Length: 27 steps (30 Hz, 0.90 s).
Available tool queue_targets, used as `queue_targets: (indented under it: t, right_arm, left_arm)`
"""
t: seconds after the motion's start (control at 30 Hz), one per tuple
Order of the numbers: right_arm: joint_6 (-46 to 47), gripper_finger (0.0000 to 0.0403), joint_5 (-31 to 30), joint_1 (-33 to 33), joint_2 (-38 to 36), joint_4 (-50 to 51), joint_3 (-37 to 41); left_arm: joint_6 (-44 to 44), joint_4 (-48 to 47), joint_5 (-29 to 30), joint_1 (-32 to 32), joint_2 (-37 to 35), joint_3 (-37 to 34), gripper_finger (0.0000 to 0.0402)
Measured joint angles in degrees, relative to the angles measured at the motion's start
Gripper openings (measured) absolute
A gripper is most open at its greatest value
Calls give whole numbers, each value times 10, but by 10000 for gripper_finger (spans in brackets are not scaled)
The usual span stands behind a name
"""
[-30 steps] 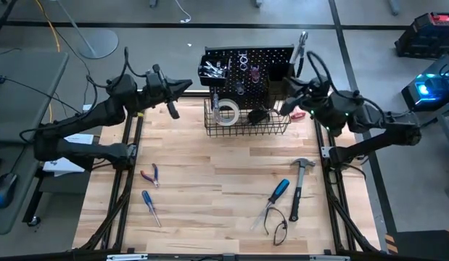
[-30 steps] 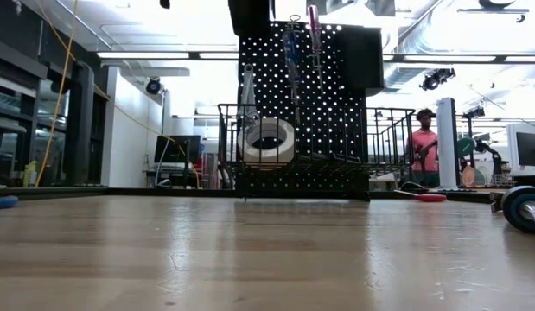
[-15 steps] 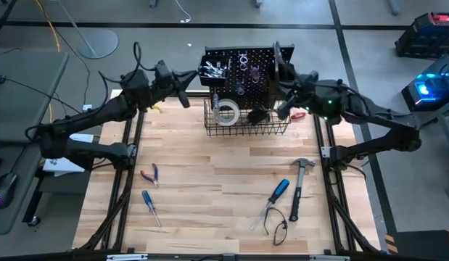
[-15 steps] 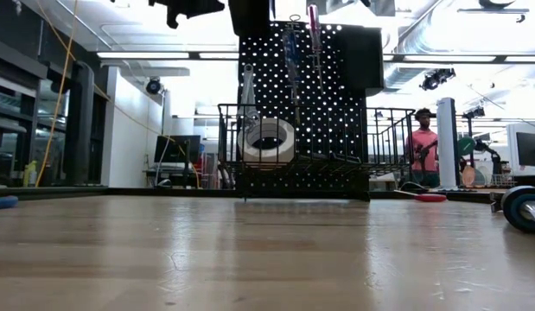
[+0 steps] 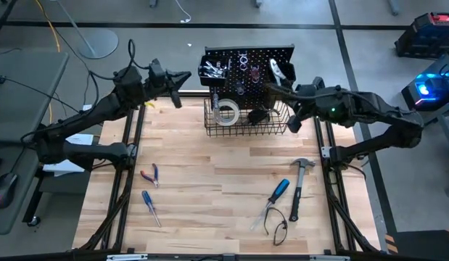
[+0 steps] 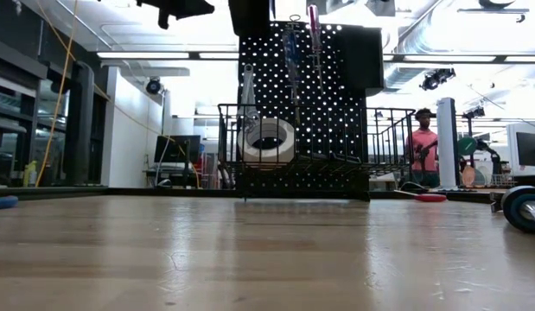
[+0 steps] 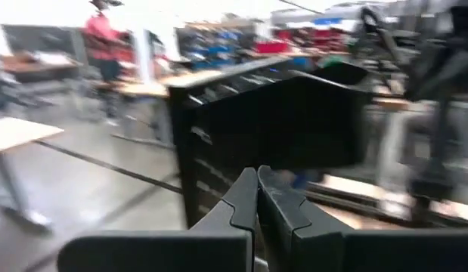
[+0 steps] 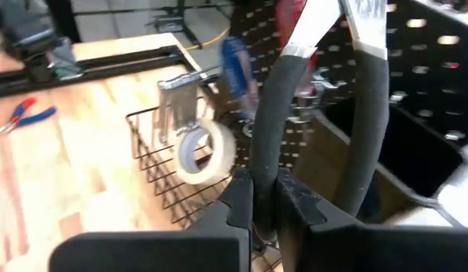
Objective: Hang tools onto peg board
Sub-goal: Put the black plier in the right black bin on the pegboard
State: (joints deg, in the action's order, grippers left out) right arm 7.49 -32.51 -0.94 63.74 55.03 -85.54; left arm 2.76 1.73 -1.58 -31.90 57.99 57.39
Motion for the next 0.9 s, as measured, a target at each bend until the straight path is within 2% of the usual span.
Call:
queue_targets:
  t: [0.07,0.17,0.27,0.33,0.47,0.6,0.7,0.8,0.9]
  right_arm:
    - [0,14,10,14,13,0,0]
    - [2,14,57,34,50,0,0]
    - [9,14,121,57,97,0,0]
    - [12,14,168,72,130,-1,0]
    - [-34,14,248,96,198,-2,1]
    - [-111,14,293,98,257,-27,1]
    - [-172,14,297,97,295,-52,1]
    - [-232,14,292,94,330,-57,-11]
    - [-281,14,290,92,365,-40,-50]
  left_arm:
    - [-16,-31,-46,0,-15,0,0]
    - [-60,-73,-153,1,-40,0,0]
    - [-140,-106,-251,1,-61,0,0]
    - [-198,-134,-290,8,-70,0,6]
    - [-217,-222,-303,44,-70,1,44]
    - [-184,-287,-305,82,-45,1,109]
    - [-180,-289,-305,102,-10,1,158]
    - [-226,-279,-312,112,31,1,198]
    - [-277,-279,-384,115,75,1,225]
